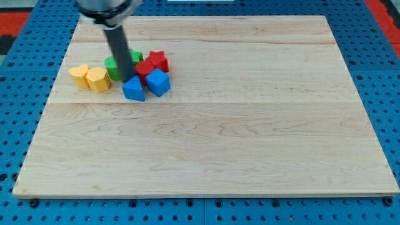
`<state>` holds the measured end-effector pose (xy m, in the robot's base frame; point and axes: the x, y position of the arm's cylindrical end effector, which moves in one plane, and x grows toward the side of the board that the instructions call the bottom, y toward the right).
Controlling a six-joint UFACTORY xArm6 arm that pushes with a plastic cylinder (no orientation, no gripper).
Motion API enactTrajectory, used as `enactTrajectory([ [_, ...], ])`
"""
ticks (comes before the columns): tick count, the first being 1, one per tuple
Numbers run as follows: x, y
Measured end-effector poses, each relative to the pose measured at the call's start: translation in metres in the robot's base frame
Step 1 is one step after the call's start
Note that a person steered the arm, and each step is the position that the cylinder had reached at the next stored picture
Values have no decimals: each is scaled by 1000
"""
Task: Move the blue triangle close to the blue cube
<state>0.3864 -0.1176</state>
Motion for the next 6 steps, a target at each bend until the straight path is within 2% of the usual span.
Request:
enactTrajectory([
  [1, -1, 42],
  [2, -11, 44],
  [5, -9, -14],
  [6, 12, -21],
])
